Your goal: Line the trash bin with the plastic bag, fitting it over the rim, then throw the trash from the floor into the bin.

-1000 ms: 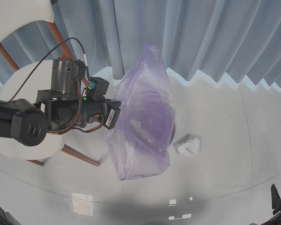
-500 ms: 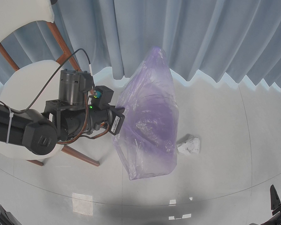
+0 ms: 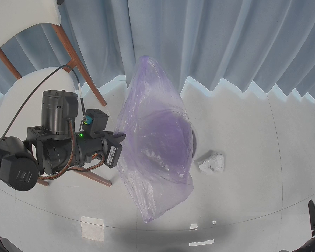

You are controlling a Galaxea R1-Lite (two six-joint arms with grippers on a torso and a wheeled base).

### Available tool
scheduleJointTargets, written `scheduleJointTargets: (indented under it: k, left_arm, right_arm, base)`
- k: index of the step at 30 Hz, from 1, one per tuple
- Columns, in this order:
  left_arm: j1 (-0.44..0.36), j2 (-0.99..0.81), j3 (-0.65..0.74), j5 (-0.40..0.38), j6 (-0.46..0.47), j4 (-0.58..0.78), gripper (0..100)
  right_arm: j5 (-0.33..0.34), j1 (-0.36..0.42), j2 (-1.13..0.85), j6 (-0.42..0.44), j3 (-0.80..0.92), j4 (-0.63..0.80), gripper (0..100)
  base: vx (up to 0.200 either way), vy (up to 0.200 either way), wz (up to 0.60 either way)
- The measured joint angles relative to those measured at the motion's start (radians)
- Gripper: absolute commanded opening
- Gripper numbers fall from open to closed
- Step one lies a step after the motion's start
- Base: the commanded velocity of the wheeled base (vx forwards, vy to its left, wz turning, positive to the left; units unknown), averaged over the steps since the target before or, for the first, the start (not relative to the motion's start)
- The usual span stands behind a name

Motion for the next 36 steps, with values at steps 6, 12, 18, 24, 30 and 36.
scheduleJointTargets:
  k: [6,12,18,24,30,36]
  left_arm:
    - [-0.002,-0.007,-0.007,-0.003,-0.001,-0.011,0]
    - [-0.006,0.001,-0.032,-0.004,-0.001,-0.017,0]
    - [-0.01,0.022,-0.061,-0.003,-0.002,-0.023,0]
    - [-0.012,0.046,-0.097,0.002,-0.003,-0.027,0]
    - [-0.013,0.063,-0.116,0.007,-0.003,-0.029,0]
    - [-0.013,0.07,-0.124,0.009,-0.003,-0.03,0]
  right_arm:
    - [0.246,0.079,0.161,0.05,-0.041,0.024,100]
    - [0.381,0.147,0.349,0.121,-0.111,0.038,100]
    - [0.442,0.207,0.581,0.156,-0.169,0.028,100]
    - [0.471,0.32,0.798,0.168,-0.196,-0.037,100]
    - [0.482,0.421,1.014,0.17,-0.21,-0.166,100]
    - [0.484,0.484,1.249,0.17,-0.22,-0.421,0]
  base:
    - [0.0,0.0,0.0]
    - [0.0,0.0,0.0]
    - [0.0,0.0,0.0]
    - [0.0,0.0,0.0]
    - [0.0,0.0,0.0]
    - [0.0,0.0,0.0]
